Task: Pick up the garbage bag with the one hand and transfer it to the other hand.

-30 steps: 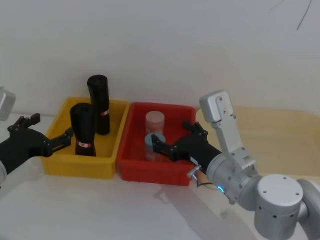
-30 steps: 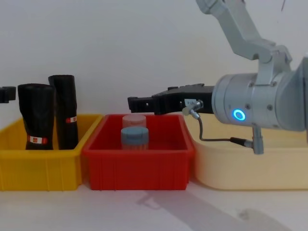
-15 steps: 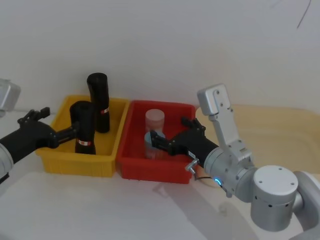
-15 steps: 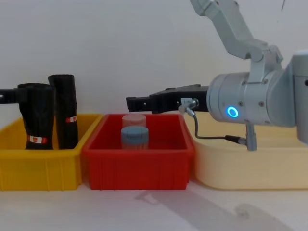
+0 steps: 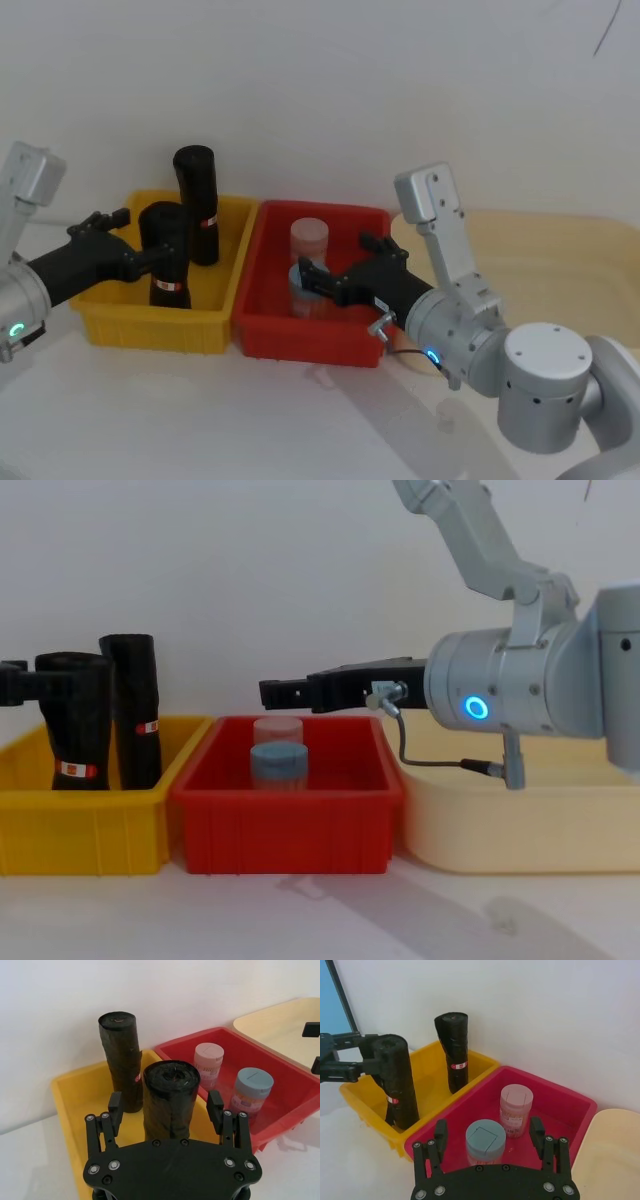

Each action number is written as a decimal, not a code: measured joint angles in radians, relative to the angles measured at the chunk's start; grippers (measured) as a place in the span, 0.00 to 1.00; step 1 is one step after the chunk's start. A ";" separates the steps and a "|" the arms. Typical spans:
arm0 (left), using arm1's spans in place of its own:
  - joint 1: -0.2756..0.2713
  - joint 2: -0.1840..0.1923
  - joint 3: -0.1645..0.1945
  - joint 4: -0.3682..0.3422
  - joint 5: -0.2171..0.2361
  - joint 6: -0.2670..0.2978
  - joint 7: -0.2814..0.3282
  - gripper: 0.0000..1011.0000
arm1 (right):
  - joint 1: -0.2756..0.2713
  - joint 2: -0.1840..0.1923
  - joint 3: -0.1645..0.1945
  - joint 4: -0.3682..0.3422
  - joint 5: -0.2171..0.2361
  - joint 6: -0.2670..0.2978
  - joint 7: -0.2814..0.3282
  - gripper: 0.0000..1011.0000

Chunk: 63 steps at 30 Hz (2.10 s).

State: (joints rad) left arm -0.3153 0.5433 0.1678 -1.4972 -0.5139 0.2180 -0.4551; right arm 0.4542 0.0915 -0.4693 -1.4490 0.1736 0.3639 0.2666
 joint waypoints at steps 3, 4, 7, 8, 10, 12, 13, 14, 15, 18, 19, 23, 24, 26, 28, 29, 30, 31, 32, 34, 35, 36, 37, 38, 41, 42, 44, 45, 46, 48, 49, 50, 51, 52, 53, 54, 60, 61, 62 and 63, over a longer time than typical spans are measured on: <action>-0.029 -0.007 0.015 0.039 -0.003 -0.005 -0.019 0.99 | 0.003 -0.004 0.002 0.005 0.001 0.001 0.001 0.99; -0.038 -0.009 0.020 0.051 -0.003 -0.006 -0.023 0.99 | 0.004 -0.006 0.003 0.008 0.002 0.001 0.002 0.99; -0.065 -0.015 0.034 0.085 -0.006 -0.012 -0.045 0.99 | 0.007 -0.010 0.006 0.014 0.004 0.003 0.003 0.99; -0.074 -0.016 0.039 0.097 -0.007 -0.014 -0.051 0.99 | 0.008 -0.011 0.006 0.015 0.005 0.003 0.004 0.99; -0.094 -0.021 0.050 0.121 -0.009 -0.018 -0.068 0.99 | 0.009 -0.013 0.008 0.018 0.006 0.003 0.004 0.99; -0.109 -0.024 0.059 0.139 -0.010 -0.022 -0.082 0.99 | 0.010 -0.015 0.009 0.021 0.008 0.003 0.005 0.99; -0.123 -0.027 0.065 0.152 -0.010 -0.025 -0.094 0.99 | 0.011 -0.016 0.009 0.022 0.009 0.003 0.006 0.99; -0.136 -0.029 0.076 0.168 -0.011 -0.028 -0.109 0.99 | 0.012 -0.017 0.010 0.023 0.010 0.003 0.006 0.99; -0.136 -0.029 0.076 0.168 -0.011 -0.028 -0.109 0.99 | 0.012 -0.017 0.011 0.025 0.011 0.003 0.007 0.99; -0.164 -0.034 0.095 0.196 -0.010 -0.032 -0.131 0.99 | 0.014 -0.019 0.013 0.028 0.016 0.003 0.008 0.99; -0.170 -0.035 0.099 0.201 -0.009 -0.033 -0.137 0.99 | 0.015 -0.019 0.014 0.028 0.017 0.003 0.008 0.99; -0.205 -0.039 0.124 0.230 -0.002 -0.033 -0.158 0.99 | 0.019 -0.020 0.016 0.032 0.025 0.006 0.013 0.99; -0.210 -0.039 0.128 0.233 -0.001 -0.033 -0.161 0.99 | 0.019 -0.019 0.016 0.033 0.026 0.006 0.015 0.99; -0.223 -0.041 0.137 0.243 0.002 -0.033 -0.169 0.99 | 0.022 -0.018 0.016 0.036 0.030 0.008 0.019 0.99; -0.230 -0.042 0.143 0.249 0.004 -0.033 -0.173 0.99 | 0.023 -0.018 0.016 0.038 0.033 0.009 0.022 0.99; -0.236 -0.043 0.147 0.254 0.006 -0.033 -0.177 0.99 | 0.024 -0.017 0.016 0.039 0.034 0.009 0.023 0.99; -0.239 -0.043 0.150 0.256 0.007 -0.033 -0.179 0.99 | 0.025 -0.017 0.016 0.040 0.035 0.009 0.025 0.99; -0.242 -0.043 0.152 0.258 0.007 -0.033 -0.181 0.99 | 0.026 -0.016 0.015 0.041 0.036 0.010 0.027 0.99; -0.247 -0.044 0.155 0.262 0.008 -0.032 -0.184 0.98 | 0.027 -0.015 0.014 0.044 0.039 0.012 0.029 0.99; -0.251 -0.044 0.159 0.266 0.010 -0.032 -0.186 0.96 | 0.028 -0.013 0.013 0.046 0.041 0.013 0.033 0.99; -0.254 -0.045 0.160 0.267 0.010 -0.032 -0.188 0.95 | 0.029 -0.012 0.012 0.047 0.044 0.014 0.036 0.99; -0.257 -0.045 0.163 0.270 0.011 -0.031 -0.190 0.92 | 0.029 -0.011 0.011 0.049 0.045 0.014 0.038 0.99; -0.259 -0.045 0.164 0.271 0.011 -0.031 -0.191 0.90 | 0.030 -0.010 0.011 0.050 0.048 0.015 0.041 0.99; -0.261 -0.045 0.165 0.272 0.012 -0.031 -0.192 0.88 | 0.030 -0.010 0.011 0.050 0.048 0.015 0.041 0.99; -0.266 -0.046 0.169 0.276 0.013 -0.030 -0.195 0.81 | 0.030 -0.007 0.009 0.053 0.055 0.017 0.048 0.99; -0.268 -0.046 0.171 0.278 0.014 -0.030 -0.196 0.78 | 0.030 -0.005 0.009 0.054 0.058 0.018 0.050 0.99; -0.270 -0.046 0.172 0.280 0.014 -0.030 -0.197 0.71 | 0.030 -0.004 0.008 0.055 0.061 0.019 0.052 0.99; -0.271 -0.047 0.173 0.281 0.014 -0.030 -0.198 0.69 | 0.030 -0.004 0.008 0.055 0.062 0.020 0.053 0.99; -0.273 -0.047 0.174 0.282 0.015 -0.030 -0.199 0.64 | 0.029 -0.003 0.007 0.055 0.064 0.020 0.055 0.99; -0.274 -0.047 0.175 0.283 0.015 -0.030 -0.199 0.60 | 0.029 -0.002 0.005 0.056 0.066 0.020 0.056 0.99; -0.275 -0.047 0.175 0.284 0.015 -0.030 -0.200 0.60 | 0.028 -0.002 0.005 0.057 0.067 0.021 0.056 0.99; -0.276 -0.047 0.176 0.285 0.016 -0.030 -0.200 0.59 | 0.028 -0.002 0.004 0.058 0.068 0.021 0.056 0.99; -0.277 -0.047 0.177 0.285 0.016 -0.029 -0.201 0.57 | 0.028 -0.002 0.003 0.059 0.068 0.021 0.056 0.99; -0.278 -0.047 0.177 0.286 0.016 -0.029 -0.201 0.57 | 0.028 -0.002 0.002 0.059 0.069 0.021 0.056 0.99; -0.278 -0.047 0.178 0.286 0.016 -0.029 -0.201 0.56 | 0.028 -0.002 0.001 0.060 0.069 0.021 0.056 0.99; -0.279 -0.047 0.178 0.287 0.016 -0.029 -0.202 0.55 | 0.029 -0.002 -0.001 0.062 0.070 0.021 0.055 0.99; -0.281 -0.048 0.180 0.289 0.017 -0.029 -0.203 0.53 | 0.032 -0.003 -0.011 0.067 0.070 0.020 0.053 0.99; -0.282 -0.048 0.180 0.289 0.017 -0.029 -0.204 0.53 | 0.033 -0.004 -0.013 0.068 0.070 0.020 0.052 0.99; -0.282 -0.048 0.181 0.289 0.017 -0.029 -0.204 0.53 | 0.034 -0.004 -0.015 0.068 0.070 0.020 0.052 0.99; -0.282 -0.048 0.181 0.289 0.017 -0.028 -0.204 0.53 | 0.035 -0.005 -0.019 0.070 0.070 0.019 0.051 0.99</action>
State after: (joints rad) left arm -0.5975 0.4954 0.3485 -1.2080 -0.4969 0.1895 -0.6590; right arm 0.4888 0.0864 -0.4880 -1.3791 0.2433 0.3830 0.3175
